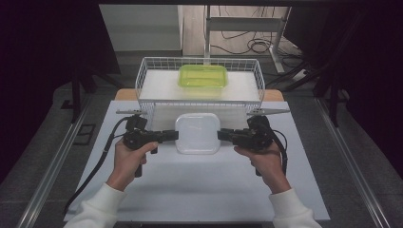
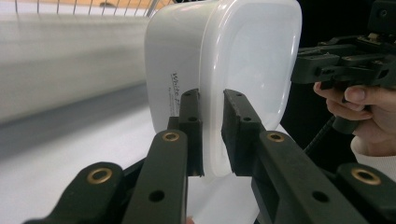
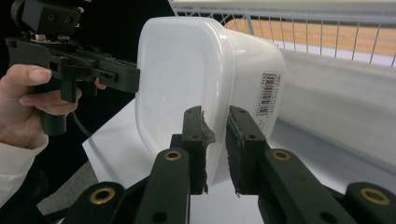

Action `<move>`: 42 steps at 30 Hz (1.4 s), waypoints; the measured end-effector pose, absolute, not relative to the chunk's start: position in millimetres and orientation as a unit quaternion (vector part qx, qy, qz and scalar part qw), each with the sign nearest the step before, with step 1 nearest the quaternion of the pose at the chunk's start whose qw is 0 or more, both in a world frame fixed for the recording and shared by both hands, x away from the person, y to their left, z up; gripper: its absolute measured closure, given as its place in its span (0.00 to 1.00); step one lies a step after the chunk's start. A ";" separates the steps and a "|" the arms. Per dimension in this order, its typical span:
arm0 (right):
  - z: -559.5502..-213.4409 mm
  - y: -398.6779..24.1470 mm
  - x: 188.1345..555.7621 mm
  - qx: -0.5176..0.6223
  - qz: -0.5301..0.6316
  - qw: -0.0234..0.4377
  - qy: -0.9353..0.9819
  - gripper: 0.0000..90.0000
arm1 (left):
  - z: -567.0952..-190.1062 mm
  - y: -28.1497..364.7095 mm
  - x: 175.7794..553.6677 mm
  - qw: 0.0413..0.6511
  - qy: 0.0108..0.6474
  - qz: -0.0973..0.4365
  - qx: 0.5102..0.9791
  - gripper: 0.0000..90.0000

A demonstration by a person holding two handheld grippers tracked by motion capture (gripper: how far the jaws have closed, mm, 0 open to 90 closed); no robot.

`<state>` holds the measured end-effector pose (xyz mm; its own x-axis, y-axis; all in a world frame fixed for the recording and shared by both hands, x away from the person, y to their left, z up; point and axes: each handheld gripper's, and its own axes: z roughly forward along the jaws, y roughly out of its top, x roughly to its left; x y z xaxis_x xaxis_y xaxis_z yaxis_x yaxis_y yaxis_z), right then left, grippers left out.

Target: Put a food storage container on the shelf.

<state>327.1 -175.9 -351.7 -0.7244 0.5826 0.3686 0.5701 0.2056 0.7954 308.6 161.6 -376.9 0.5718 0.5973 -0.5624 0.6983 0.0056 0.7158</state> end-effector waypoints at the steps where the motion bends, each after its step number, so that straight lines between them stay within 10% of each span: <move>1: -349.1 -175.9 327.2 0.371 0.511 0.007 0.775 0.86 | -373.7 161.6 309.0 0.541 0.459 -0.044 0.704 0.87; 42: -258.7 -169.6 392.2 0.361 0.561 0.041 0.744 0.86 | -271.1 167.5 377.7 0.560 0.434 0.006 0.706 0.87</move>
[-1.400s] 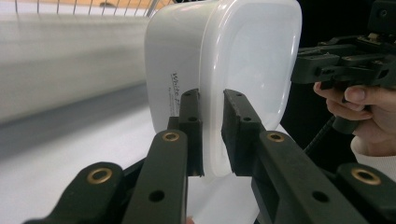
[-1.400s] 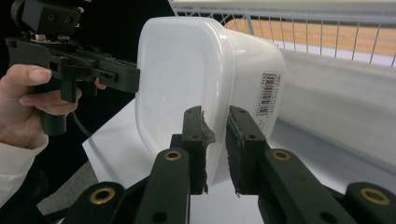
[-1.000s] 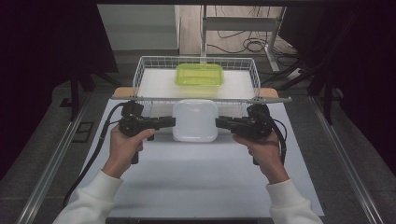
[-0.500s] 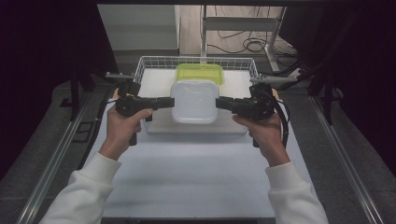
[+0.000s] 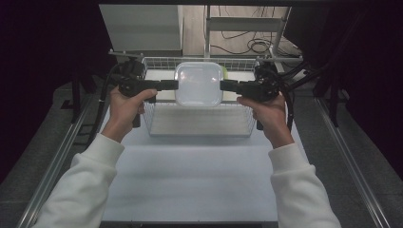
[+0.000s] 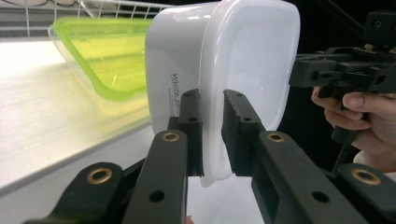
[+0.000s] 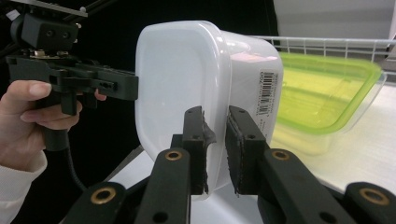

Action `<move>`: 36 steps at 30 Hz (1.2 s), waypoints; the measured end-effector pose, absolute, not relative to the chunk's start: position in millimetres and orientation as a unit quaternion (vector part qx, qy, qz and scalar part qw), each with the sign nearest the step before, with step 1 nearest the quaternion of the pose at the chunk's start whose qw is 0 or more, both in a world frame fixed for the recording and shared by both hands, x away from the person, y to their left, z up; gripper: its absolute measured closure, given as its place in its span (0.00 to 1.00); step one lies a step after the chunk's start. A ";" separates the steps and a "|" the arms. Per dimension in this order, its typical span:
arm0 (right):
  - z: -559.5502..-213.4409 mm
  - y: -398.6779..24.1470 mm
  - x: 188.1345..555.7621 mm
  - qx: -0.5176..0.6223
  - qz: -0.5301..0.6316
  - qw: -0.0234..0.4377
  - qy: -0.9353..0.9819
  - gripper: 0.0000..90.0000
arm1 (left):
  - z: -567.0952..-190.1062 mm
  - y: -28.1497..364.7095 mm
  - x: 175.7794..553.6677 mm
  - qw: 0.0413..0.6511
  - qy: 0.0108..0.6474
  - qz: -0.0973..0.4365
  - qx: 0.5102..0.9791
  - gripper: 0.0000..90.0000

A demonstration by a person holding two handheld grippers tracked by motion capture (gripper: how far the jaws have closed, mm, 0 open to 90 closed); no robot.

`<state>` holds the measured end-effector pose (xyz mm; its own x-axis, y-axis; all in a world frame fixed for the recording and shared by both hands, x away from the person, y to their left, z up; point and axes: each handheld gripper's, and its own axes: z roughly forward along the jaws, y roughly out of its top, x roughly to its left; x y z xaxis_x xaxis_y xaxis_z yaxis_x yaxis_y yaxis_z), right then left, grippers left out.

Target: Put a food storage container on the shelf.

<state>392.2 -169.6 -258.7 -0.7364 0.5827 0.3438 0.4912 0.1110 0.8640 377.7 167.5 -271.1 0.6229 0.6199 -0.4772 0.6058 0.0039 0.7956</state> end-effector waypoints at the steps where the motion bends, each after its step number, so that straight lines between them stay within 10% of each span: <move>1: -257.1 -170.0 394.9 0.362 0.560 0.041 0.744 0.86 | -269.5 167.2 379.8 0.559 0.434 0.006 0.706 0.87; 36: -249.0 -174.0 493.3 0.435 0.533 -0.043 0.725 0.86 | -258.2 167.3 475.1 0.531 0.492 -0.074 0.686 0.88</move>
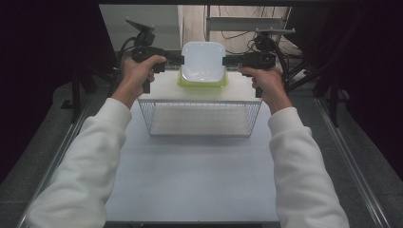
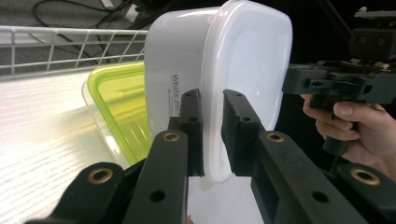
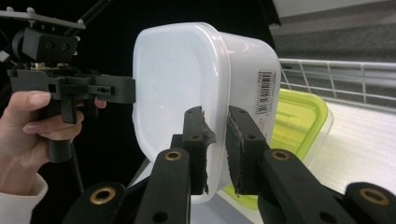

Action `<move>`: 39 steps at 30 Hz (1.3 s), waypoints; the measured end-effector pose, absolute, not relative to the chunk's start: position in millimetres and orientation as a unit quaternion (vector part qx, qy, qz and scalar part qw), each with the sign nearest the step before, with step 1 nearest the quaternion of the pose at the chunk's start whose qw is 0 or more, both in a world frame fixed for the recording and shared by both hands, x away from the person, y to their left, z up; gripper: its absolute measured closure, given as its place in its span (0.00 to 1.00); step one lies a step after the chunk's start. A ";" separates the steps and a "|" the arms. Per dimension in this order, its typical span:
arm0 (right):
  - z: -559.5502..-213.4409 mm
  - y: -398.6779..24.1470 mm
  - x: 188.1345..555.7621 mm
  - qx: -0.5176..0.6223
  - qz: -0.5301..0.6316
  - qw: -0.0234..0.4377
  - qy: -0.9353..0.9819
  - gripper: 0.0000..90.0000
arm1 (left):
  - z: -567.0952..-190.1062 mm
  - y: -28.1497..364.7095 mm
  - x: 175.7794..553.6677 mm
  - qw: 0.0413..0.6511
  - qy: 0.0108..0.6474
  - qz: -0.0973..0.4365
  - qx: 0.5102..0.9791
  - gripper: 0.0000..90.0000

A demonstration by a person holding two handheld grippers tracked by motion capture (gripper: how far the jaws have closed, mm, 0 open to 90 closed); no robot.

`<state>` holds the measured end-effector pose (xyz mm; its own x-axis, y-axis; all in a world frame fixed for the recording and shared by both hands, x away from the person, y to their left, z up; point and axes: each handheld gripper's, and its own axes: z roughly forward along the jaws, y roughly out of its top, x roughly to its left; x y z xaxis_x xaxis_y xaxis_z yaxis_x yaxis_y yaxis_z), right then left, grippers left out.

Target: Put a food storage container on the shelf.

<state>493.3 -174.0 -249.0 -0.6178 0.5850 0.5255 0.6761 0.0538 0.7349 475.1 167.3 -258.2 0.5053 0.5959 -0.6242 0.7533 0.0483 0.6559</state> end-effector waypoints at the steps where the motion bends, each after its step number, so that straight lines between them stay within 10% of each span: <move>1: -248.9 -174.1 493.8 -0.438 -0.531 0.045 -0.723 0.86 | -258.0 167.6 475.2 0.530 0.493 -0.076 0.686 0.88; 39: -266.4 -175.8 535.6 -0.537 -0.529 0.142 -0.642 0.80 | -283.1 179.2 511.8 0.560 0.539 -0.169 0.606 0.85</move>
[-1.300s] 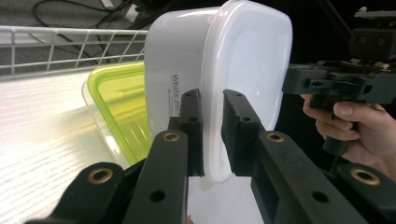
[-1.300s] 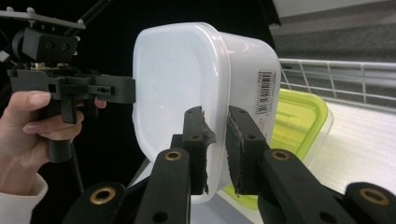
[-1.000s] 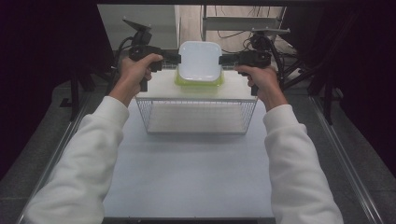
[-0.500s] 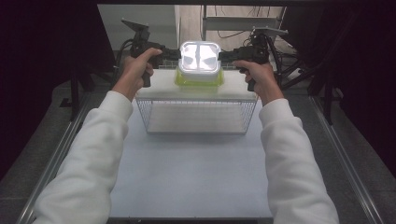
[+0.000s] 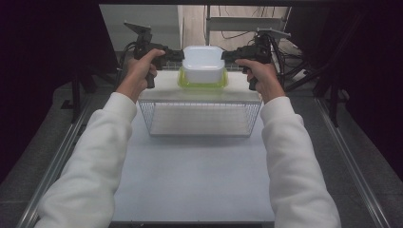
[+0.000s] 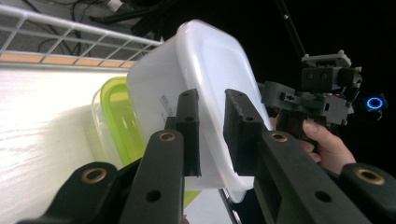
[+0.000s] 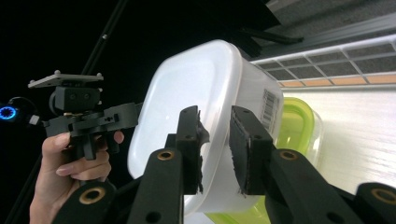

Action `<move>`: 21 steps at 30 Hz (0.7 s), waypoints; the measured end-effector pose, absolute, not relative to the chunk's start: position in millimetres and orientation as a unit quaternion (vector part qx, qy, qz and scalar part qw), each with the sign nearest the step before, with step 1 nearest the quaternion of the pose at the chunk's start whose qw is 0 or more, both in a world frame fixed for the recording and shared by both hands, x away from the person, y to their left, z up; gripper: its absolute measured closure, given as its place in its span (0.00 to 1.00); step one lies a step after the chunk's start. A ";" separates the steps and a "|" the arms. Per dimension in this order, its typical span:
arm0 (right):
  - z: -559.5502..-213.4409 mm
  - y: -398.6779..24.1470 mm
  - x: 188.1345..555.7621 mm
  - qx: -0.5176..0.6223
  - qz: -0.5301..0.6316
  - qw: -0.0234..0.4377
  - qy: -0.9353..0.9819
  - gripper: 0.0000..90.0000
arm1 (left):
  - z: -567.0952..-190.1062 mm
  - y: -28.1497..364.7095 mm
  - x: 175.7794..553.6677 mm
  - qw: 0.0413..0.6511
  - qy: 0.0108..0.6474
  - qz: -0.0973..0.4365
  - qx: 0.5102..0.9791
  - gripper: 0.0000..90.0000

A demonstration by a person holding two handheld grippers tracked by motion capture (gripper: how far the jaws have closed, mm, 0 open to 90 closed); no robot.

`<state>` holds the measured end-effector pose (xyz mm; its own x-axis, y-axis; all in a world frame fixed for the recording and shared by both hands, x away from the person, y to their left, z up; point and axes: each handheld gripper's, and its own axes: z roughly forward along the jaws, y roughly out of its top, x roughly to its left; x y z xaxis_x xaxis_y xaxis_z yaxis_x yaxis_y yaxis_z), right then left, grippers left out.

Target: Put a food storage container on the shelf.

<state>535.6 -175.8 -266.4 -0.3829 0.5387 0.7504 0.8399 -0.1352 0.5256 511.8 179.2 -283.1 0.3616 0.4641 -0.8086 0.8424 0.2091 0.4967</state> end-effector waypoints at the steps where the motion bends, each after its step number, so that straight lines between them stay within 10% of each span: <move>1: -266.9 -176.3 536.1 -0.537 -0.529 0.146 -0.641 0.80 | -283.4 179.3 511.8 0.561 0.539 -0.169 0.605 0.85; 7: -268.4 -176.3 536.7 -0.539 -0.532 0.147 -0.636 0.79 | -285.6 179.6 511.9 0.568 0.536 -0.173 0.600 0.84; 21: -254.5 -185.9 509.3 -0.493 -0.548 0.060 -0.673 0.51 | -267.2 178.6 477.9 0.567 0.499 -0.066 0.652 0.47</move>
<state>509.3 -185.9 -254.5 -0.5073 0.5981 0.6205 0.7293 -0.0857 0.6788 477.9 178.6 -267.2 0.4939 0.5762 -0.6513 0.7249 0.1408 0.6743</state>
